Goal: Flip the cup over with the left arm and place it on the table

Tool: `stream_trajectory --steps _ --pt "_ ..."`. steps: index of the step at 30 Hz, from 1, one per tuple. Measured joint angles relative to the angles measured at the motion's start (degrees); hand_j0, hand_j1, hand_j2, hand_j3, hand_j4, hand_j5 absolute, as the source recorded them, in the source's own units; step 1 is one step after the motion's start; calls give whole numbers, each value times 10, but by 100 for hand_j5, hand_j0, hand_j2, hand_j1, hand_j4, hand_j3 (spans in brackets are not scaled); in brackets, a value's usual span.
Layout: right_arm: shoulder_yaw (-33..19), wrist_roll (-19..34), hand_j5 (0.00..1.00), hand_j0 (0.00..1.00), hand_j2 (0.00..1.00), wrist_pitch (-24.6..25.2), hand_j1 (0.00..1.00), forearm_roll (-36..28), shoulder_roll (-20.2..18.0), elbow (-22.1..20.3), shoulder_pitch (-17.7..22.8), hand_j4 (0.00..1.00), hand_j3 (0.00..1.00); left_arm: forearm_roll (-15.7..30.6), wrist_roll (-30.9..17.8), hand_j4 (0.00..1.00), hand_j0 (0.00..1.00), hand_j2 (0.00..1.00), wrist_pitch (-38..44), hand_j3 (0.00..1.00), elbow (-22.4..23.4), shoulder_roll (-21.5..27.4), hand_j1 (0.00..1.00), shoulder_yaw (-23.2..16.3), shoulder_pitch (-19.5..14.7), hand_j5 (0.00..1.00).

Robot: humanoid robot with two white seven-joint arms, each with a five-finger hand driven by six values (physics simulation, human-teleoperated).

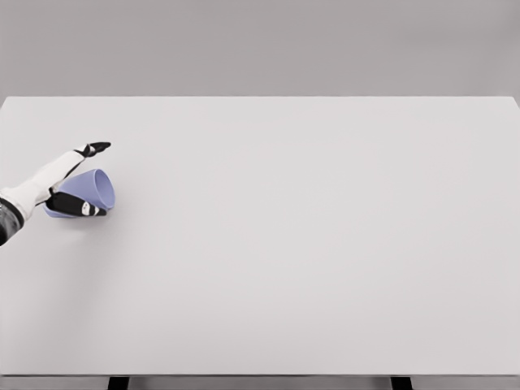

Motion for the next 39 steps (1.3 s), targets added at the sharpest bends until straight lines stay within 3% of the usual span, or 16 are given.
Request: stream_trajectory --steps 28,30,33,36,39 --pt "0 0 100 100 100 0 100 0 0 0 0 100 100 -8 0 100 100 100 42 100 16 -9 100 -17 -6 100" --pt "0 0 100 100 100 0 100 0 0 0 0 100 100 -11 0 94 94 94 42 94 17 -10 94 -18 -6 94" --pt "0 0 100 100 100 0 100 0 0 0 0 100 100 -17 1 77 77 77 41 77 17 -10 77 -19 -5 77" --pt "0 0 100 100 100 0 100 0 0 0 0 100 100 -23 2 70 70 70 40 70 16 -10 70 -20 -4 70" --pt "0 0 100 100 100 0 100 0 0 0 0 100 100 -22 5 70 70 70 50 70 13 -10 70 -20 -5 70"
